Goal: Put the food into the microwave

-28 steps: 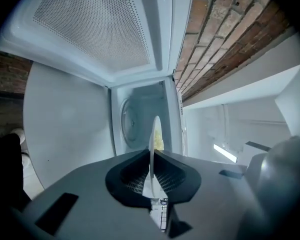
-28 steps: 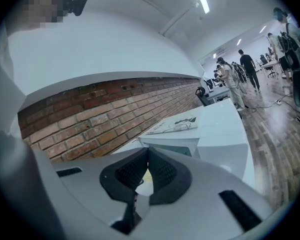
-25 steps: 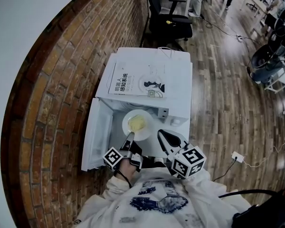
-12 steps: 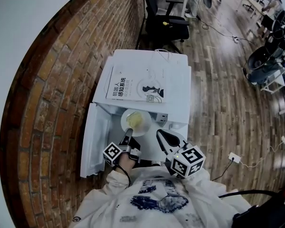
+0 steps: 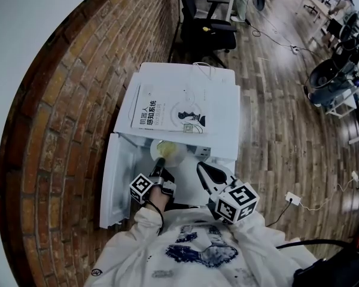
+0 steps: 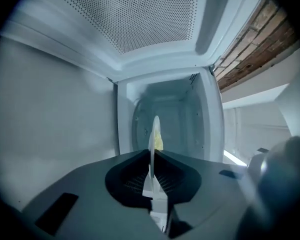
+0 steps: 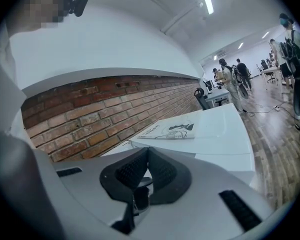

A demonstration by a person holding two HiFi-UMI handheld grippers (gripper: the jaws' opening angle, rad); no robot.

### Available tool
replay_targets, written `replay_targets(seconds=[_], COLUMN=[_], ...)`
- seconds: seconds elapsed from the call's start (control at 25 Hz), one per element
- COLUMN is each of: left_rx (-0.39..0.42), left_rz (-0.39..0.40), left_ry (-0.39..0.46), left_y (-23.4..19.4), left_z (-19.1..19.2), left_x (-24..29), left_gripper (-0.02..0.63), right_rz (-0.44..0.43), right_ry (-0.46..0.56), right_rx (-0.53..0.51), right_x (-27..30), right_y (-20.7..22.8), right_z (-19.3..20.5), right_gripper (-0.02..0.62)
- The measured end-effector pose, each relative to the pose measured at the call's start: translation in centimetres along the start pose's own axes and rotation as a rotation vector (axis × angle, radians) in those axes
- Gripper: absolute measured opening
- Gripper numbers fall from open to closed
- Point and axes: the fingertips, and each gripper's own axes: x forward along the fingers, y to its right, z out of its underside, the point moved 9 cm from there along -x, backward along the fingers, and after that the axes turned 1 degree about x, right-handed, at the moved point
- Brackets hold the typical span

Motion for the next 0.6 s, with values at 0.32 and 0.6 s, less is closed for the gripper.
replay_targets(seconds=[0.32, 0.6], left_rx=[-0.003, -0.015], left_rz=[-0.023, -0.045], left_ry=[0.006, 0.011], left_y=[-0.9, -1.5], left_z=[-0.8, -1.0], left_x=[1.9, 2.9], left_gripper=[0.025, 0.025], right_rz=[0.002, 0.010], right_ry=[-0.013, -0.012], right_rx=[-0.007, -0.011], right_x=[0.5, 0.7], right_y=[0.4, 0.9], right_z=[-0.2, -0.5], right_gripper=[0.014, 0.014])
